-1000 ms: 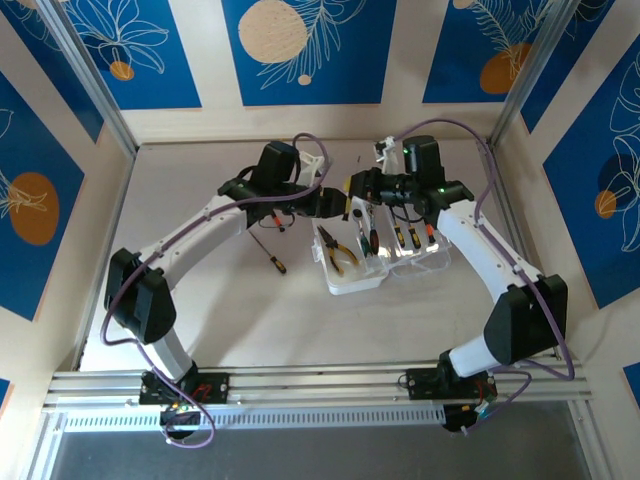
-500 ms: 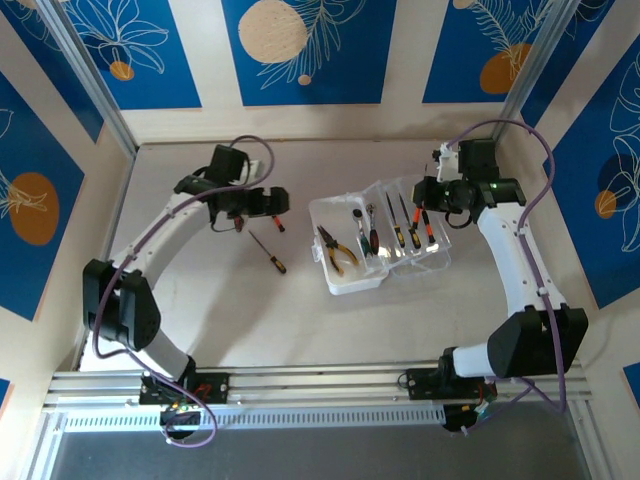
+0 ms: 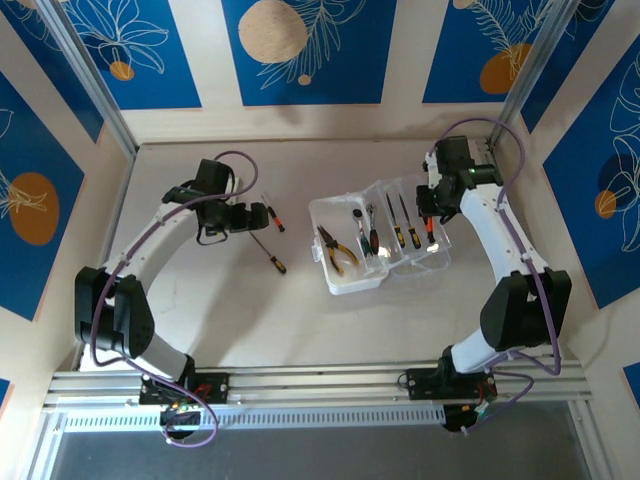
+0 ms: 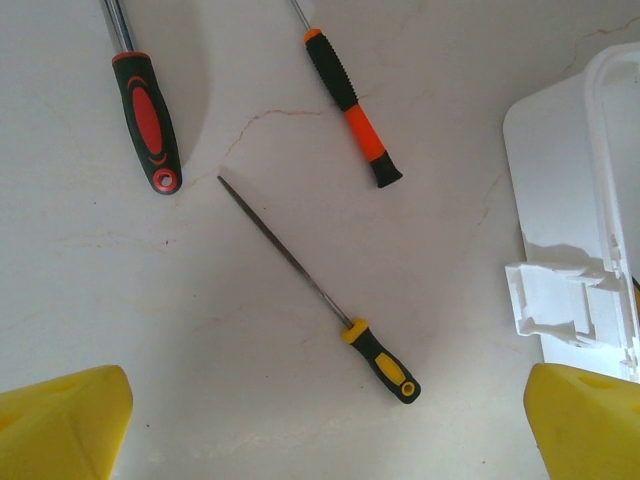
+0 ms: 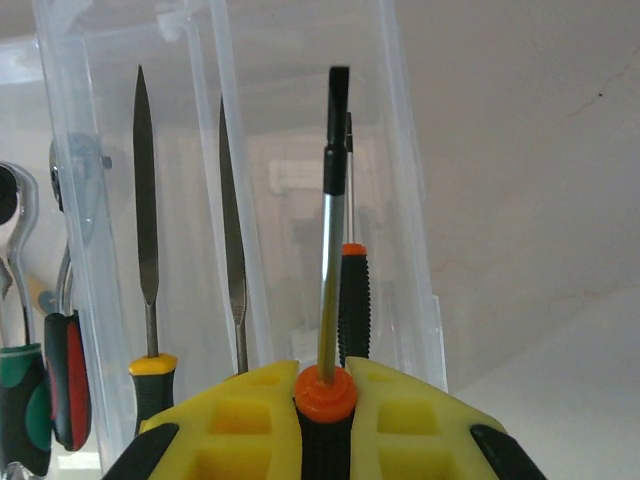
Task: Pack the tool kit
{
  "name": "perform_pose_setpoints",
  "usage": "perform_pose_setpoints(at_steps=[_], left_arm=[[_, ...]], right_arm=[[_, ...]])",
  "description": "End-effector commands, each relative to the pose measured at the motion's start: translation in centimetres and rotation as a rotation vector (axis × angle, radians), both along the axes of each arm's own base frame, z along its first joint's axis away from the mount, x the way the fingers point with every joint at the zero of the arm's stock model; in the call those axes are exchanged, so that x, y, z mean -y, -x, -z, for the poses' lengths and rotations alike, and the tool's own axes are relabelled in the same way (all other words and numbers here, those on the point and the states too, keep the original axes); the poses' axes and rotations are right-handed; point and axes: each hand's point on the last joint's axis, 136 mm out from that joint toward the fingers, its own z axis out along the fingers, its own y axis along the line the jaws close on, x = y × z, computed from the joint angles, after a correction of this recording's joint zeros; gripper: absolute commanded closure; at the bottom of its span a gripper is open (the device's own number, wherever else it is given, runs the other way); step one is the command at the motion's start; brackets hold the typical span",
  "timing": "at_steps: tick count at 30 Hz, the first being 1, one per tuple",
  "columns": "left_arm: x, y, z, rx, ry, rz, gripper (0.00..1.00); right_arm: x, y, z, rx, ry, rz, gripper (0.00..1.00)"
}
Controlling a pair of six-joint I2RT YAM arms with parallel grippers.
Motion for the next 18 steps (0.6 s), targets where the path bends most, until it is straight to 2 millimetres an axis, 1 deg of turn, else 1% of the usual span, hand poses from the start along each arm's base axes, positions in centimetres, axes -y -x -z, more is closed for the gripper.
perform_pose_setpoints(at_steps=[1,13,18], left_arm=[[-0.1,-0.1,0.1,0.008,0.007,0.008,0.0],[0.0,-0.4,0.5,0.0,0.004,0.013,0.0],[0.0,-0.5,0.8,-0.006,0.001,0.016,0.0]], right_arm=[[-0.2,-0.3,0.4,-0.012,0.036,-0.03,1.0],[-0.2,-0.9,3.1,-0.074,0.089,-0.055,1.0],[-0.4,-1.0,3.8,-0.086,0.092,-0.062,1.0]])
